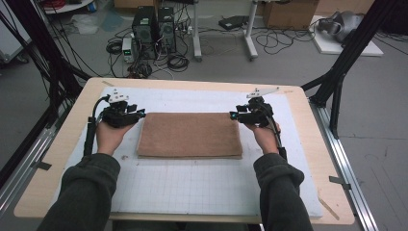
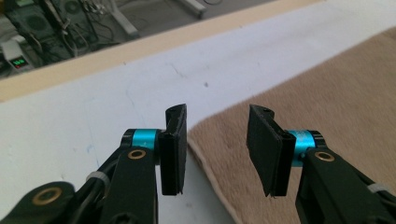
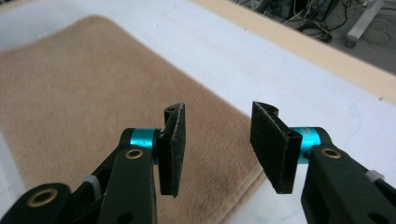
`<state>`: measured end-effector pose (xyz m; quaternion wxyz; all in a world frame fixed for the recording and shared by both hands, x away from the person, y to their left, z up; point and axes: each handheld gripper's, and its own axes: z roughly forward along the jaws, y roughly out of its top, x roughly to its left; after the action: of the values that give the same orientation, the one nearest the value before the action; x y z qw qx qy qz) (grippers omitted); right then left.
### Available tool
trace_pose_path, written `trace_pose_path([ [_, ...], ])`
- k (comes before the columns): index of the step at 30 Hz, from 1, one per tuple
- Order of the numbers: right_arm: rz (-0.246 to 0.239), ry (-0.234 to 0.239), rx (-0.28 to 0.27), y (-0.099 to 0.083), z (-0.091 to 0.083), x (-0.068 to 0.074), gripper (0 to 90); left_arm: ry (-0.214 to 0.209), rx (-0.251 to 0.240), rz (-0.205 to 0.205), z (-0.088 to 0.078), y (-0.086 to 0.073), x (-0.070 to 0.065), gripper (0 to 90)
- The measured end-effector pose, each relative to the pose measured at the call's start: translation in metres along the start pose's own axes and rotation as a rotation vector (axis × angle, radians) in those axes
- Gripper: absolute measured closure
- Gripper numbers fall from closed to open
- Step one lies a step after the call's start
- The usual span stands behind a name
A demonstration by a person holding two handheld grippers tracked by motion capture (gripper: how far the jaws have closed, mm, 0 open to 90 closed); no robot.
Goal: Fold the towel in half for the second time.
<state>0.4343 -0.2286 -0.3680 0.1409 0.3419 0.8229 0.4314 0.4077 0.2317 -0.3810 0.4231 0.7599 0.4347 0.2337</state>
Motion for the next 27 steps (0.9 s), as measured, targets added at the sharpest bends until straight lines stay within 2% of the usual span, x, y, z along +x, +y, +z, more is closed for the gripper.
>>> trace_pose_path([
  [2, 0.006, 0.013, 0.019, -0.008, 0.001, 0.002, 55.6, -0.026, -0.014, 0.019, -0.006, -0.008, -0.003, 57.9],
  [6, -0.006, 0.031, 0.085, -0.025, 0.004, 0.011, 59.4, -0.067, 0.008, 0.045, -0.011, -0.028, -0.012, 57.7],
  [8, -0.001, 0.052, 0.100, -0.034, 0.005, 0.016, 61.0, -0.100, 0.020, 0.040, -0.013, -0.037, -0.017, 57.6],
  [13, -0.003, 0.090, 0.147, -0.053, 0.009, 0.026, 62.5, -0.168, 0.077, 0.084, -0.018, -0.054, -0.032, 54.2],
  [15, -0.003, 0.103, 0.169, -0.060, 0.012, 0.029, 62.3, -0.196, 0.084, 0.092, -0.020, -0.061, -0.035, 51.3],
  [17, -0.003, 0.108, 0.169, -0.066, 0.012, 0.032, 62.3, -0.209, 0.119, 0.119, -0.019, -0.068, -0.037, 50.4],
  [19, 0.000, 0.109, 0.168, -0.069, 0.013, 0.034, 63.0, -0.196, 0.155, 0.142, -0.017, -0.072, -0.038, 52.9],
  [20, -0.002, 0.107, 0.166, -0.071, 0.013, 0.034, 63.4, -0.192, 0.148, 0.152, -0.016, -0.075, -0.038, 55.8],
  [22, 0.017, 0.111, 0.157, -0.074, 0.013, 0.035, 64.2, -0.182, 0.145, 0.146, -0.014, -0.077, -0.037, 57.7],
  [27, 0.016, 0.109, 0.145, -0.078, 0.012, 0.040, 64.7, -0.163, 0.141, 0.128, -0.012, -0.077, -0.035, 57.7],
])
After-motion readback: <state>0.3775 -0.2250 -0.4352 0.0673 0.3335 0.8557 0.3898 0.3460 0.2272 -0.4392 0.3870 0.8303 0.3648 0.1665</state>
